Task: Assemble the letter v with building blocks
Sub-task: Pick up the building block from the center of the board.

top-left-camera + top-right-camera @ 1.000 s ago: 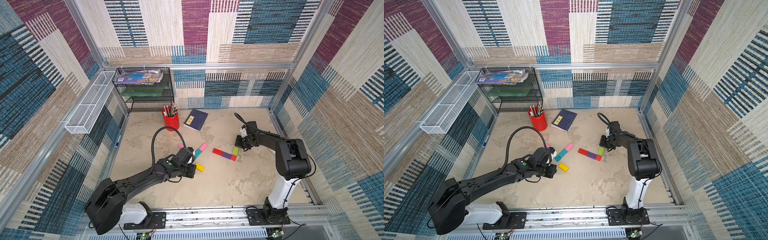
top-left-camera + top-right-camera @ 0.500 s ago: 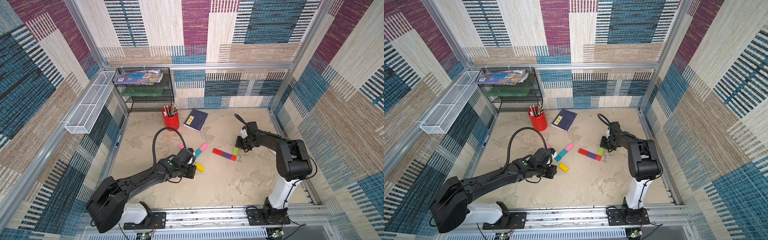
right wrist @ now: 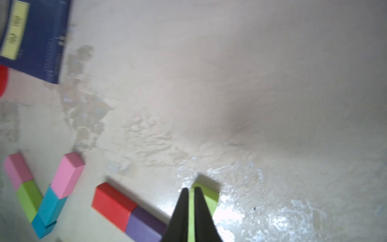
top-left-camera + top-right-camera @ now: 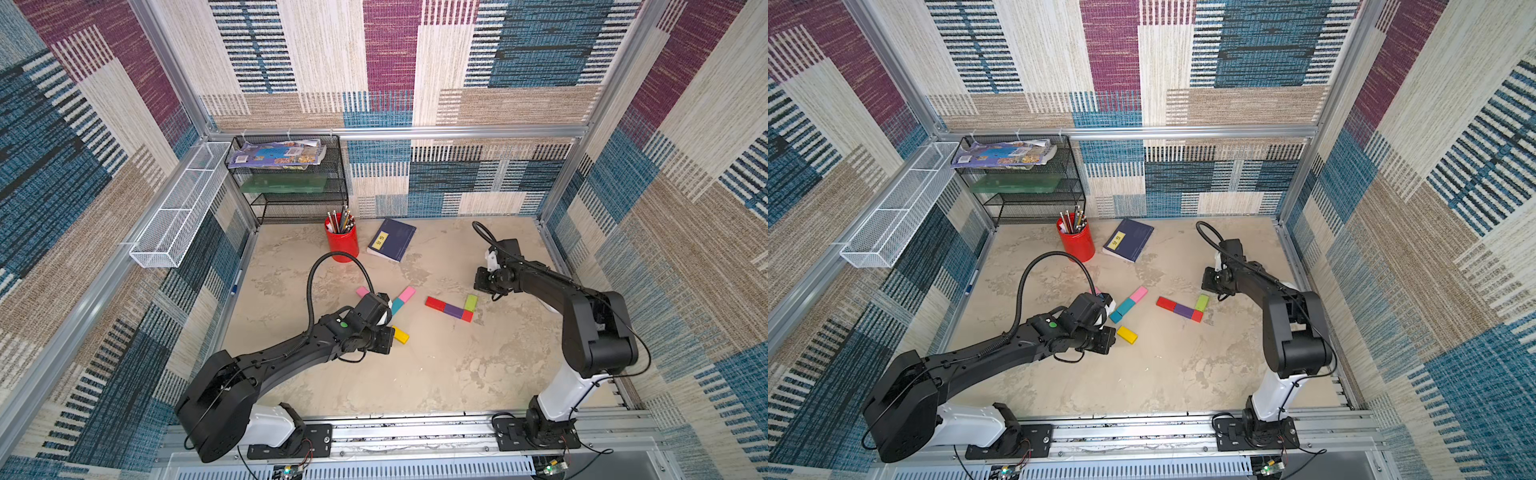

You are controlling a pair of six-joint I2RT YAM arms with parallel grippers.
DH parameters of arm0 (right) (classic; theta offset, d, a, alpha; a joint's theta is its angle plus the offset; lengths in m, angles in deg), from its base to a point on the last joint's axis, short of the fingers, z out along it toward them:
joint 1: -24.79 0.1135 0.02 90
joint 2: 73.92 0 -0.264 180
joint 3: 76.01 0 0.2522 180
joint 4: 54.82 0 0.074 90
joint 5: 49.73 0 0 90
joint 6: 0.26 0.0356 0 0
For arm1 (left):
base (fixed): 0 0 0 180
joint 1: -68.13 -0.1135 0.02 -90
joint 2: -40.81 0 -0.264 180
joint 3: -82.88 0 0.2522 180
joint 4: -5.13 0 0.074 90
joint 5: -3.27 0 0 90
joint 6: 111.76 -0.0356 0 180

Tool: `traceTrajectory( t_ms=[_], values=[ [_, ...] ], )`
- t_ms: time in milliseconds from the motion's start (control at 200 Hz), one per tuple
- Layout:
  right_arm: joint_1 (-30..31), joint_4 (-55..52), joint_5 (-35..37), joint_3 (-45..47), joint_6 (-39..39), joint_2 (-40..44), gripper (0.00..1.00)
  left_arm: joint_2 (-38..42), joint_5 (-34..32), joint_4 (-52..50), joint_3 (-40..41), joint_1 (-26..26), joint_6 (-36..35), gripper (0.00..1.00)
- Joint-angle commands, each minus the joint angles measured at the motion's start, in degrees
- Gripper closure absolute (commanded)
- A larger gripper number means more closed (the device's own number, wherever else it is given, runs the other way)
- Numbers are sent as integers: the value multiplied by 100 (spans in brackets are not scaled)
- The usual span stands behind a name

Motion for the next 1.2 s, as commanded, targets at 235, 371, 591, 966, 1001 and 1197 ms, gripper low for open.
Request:
traceTrajectory(
  t_ms=[235, 371, 591, 966, 1001, 1197],
  values=[
    [2734, -161, 1467, 576, -653, 1116, 26, 1864, 342, 226, 1104, -632, 781, 17],
    [3414, 126, 1290, 855, -692, 1002, 21, 2753, 537, -117, 1404, -1168, 983, 13],
    [4013, 204, 1401, 508, -1066, 201, 19, 3317, 1165, -183, 1670, -1644, 1135, 13],
    [4253, 274, 1066, -39, -1322, -754, 22, 3437, 1679, -132, 1976, -2135, 1169, 14],
    [4254, 267, 1093, -49, -1323, -811, 23, 3439, 1738, -104, 2003, -2191, 1169, 14],
    [4252, 337, 1050, -41, -1358, -938, 26, 3344, 1941, 8, 2062, -2420, 1110, 14]
  ],
)
